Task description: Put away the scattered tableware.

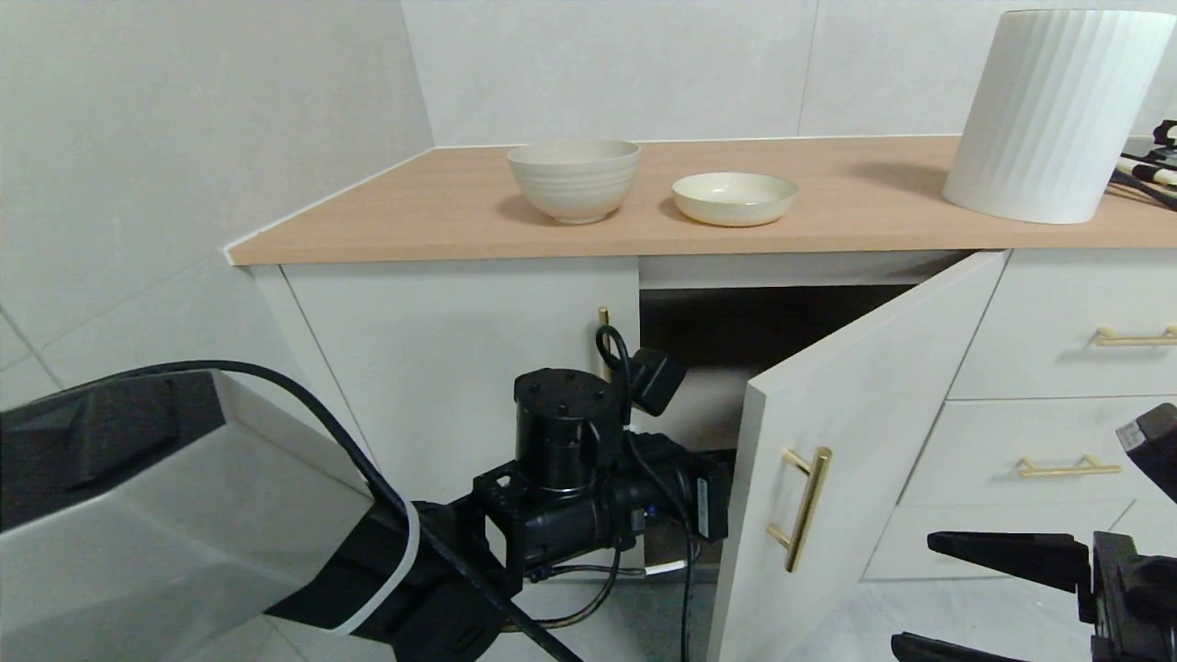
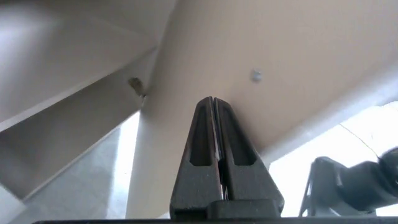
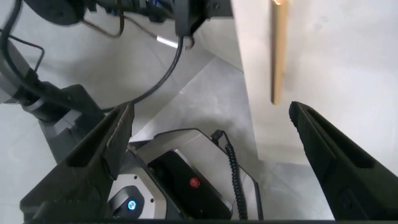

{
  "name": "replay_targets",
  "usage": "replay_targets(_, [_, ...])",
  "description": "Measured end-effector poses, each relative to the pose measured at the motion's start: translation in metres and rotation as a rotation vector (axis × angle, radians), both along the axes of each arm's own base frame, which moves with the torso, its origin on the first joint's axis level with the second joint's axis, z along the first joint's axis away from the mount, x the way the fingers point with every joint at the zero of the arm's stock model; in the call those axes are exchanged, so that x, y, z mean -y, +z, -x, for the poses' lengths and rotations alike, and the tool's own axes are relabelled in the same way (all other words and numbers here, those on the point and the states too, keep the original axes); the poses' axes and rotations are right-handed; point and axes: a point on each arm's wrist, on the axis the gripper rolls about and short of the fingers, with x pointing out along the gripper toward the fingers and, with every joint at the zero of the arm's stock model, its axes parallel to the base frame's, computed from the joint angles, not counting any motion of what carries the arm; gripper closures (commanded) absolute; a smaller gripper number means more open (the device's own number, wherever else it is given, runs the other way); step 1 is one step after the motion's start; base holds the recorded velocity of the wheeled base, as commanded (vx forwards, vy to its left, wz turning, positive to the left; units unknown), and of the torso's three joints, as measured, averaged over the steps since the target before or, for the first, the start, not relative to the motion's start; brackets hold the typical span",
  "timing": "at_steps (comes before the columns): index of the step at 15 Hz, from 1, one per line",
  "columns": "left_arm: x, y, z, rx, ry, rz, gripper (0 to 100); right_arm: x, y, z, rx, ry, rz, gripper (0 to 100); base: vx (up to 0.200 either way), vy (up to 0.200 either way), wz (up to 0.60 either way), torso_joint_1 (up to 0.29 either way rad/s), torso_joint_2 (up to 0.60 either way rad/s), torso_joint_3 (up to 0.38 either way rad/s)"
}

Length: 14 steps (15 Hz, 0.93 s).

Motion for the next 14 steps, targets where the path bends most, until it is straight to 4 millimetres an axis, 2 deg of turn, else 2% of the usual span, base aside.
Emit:
replay_targets(3, [0.005,0.002,-0.004,-0.004,-0.002,-0.004,100,-0.001,-0.001,0.001,-0.001,0.007,0.001,0,0.0,0.0,0.0,0.0,0.0,0.0])
replay_targets(8, [0.015,0.002,-0.001,-0.011,-0.019,-0.013,100,0.0,0.0,0.002,0.001,0.01,-0.001,0,-0.2,0.0,0.0,0.007,0.0,0.002])
replay_targets(14, [0.029,0.007,-0.005,-0.005,-0.034,-0.007,100,-0.001,0.0,0.004,0.005,0.023,-0.004,0,0.0,0.0,0.0,0.0,0.0,0.0])
